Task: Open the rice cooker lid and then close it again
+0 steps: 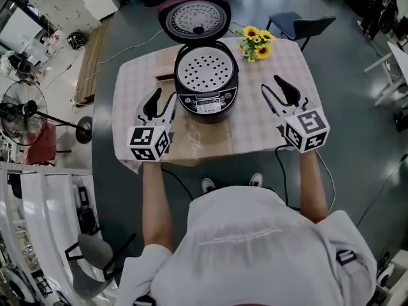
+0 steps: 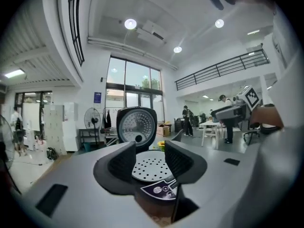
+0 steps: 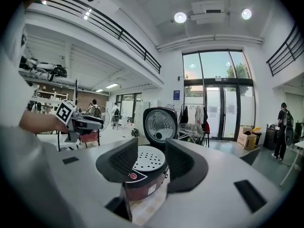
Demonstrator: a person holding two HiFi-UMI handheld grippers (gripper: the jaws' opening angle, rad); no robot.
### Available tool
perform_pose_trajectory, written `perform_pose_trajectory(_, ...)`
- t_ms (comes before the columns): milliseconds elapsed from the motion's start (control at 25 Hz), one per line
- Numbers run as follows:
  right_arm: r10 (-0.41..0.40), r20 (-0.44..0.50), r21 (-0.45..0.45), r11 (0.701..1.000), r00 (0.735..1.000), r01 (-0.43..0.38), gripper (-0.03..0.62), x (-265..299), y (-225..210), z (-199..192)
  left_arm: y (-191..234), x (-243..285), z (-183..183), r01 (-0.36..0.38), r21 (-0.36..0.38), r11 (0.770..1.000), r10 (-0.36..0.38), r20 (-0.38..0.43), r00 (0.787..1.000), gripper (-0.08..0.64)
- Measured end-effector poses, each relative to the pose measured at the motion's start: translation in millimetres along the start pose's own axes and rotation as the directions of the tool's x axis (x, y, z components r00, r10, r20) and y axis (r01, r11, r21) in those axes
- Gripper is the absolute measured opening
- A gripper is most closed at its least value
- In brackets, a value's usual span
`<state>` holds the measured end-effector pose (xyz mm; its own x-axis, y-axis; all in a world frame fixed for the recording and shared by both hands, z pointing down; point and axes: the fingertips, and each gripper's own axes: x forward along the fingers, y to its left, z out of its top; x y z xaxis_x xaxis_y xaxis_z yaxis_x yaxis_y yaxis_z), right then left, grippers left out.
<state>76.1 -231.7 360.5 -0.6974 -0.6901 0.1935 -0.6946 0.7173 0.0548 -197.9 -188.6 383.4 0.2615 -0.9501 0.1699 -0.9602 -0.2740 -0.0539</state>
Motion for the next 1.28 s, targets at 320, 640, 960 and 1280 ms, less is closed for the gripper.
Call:
perform_pose_trajectory(320, 0.019, 0.025, -0.013, 1.0, 1.0, -0.019, 0.196, 21, 23, 11, 40, -22, -11, -0.119, 0.037, 0.992, 0.121, -0.033, 0.992, 0.201)
perform_pose_trajectory(640, -0.006, 0.02, -0.032, 0.999, 1.0, 0.007, 0.196, 32, 42, 19, 51, -20, -10, -0.069, 0.084, 0.994, 0.074, -0.049, 0.996, 0.196)
perform_pose_trajectory(960, -0.044, 0.039, -0.009, 0.999, 0.998, 0.044, 0.196, 38, 65, 37, 70, -26, -13, 0.011, 0.098, 0.995, -0.002, -0.094, 0.996, 0.195)
perform_pose_trajectory(1280, -0.073, 0.012, 0.001, 0.997, 0.997, 0.073, 0.196, 38, 91, 37, 83, -14, -11, 0.114, 0.142, 0.983, -0.097, -0.122, 0.988, 0.185)
